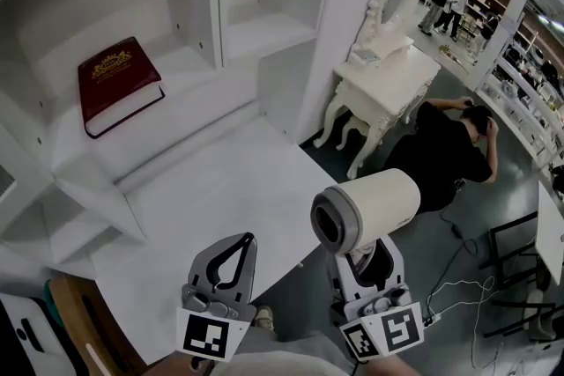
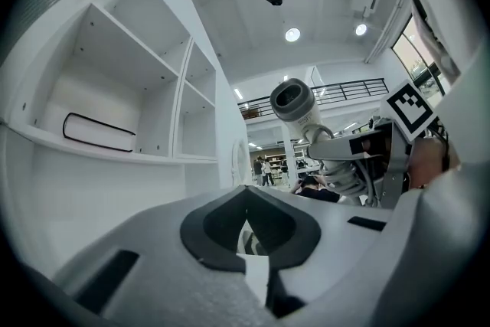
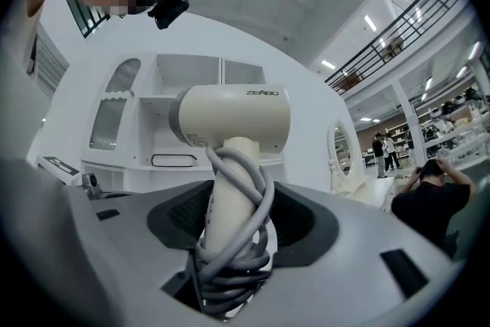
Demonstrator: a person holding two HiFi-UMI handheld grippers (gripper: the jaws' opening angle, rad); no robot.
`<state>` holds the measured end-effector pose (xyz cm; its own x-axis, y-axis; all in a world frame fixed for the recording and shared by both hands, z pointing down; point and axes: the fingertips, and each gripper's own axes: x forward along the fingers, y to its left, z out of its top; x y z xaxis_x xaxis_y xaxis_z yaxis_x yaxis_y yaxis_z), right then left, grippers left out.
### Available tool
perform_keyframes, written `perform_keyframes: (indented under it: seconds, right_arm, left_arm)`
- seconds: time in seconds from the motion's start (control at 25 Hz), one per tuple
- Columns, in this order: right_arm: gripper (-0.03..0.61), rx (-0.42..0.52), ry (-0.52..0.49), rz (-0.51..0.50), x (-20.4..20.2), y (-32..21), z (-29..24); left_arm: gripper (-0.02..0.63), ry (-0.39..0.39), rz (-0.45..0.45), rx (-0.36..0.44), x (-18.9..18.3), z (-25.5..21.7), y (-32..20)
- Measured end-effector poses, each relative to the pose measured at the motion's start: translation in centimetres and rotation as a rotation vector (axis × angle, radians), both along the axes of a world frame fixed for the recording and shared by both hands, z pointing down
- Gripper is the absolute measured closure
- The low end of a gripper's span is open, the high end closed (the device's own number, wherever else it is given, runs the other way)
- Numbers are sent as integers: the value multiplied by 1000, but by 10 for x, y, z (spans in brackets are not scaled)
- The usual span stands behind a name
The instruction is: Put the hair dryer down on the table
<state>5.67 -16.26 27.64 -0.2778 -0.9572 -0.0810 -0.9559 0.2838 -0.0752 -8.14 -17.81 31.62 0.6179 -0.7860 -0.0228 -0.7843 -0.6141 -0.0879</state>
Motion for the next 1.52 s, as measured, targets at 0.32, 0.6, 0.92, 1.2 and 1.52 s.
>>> perform_keyframes:
  seconds: [0.32,0.6,0.92,1.2,1.52]
  right_arm:
    - [351,-12,5,-54,-3,-18,3]
    - [351,-22,-18,-108,11,-22,1]
    - [351,-65,-46,-132,25,-19,15]
    - [351,-63,-29,-134,28,-39,13]
    - [351,-70,71,-147,24,-124,4]
  left_arm:
    - [601,8,-44,-2,5,-6,-19]
    - [601,19,-100,-19,22,-8,-20]
    - [601,15,-104,-27,40,-11,-16]
    - [601,-9,-116,-39,44,-10,-37]
    - [601,52,-139,1,49,-22,-111]
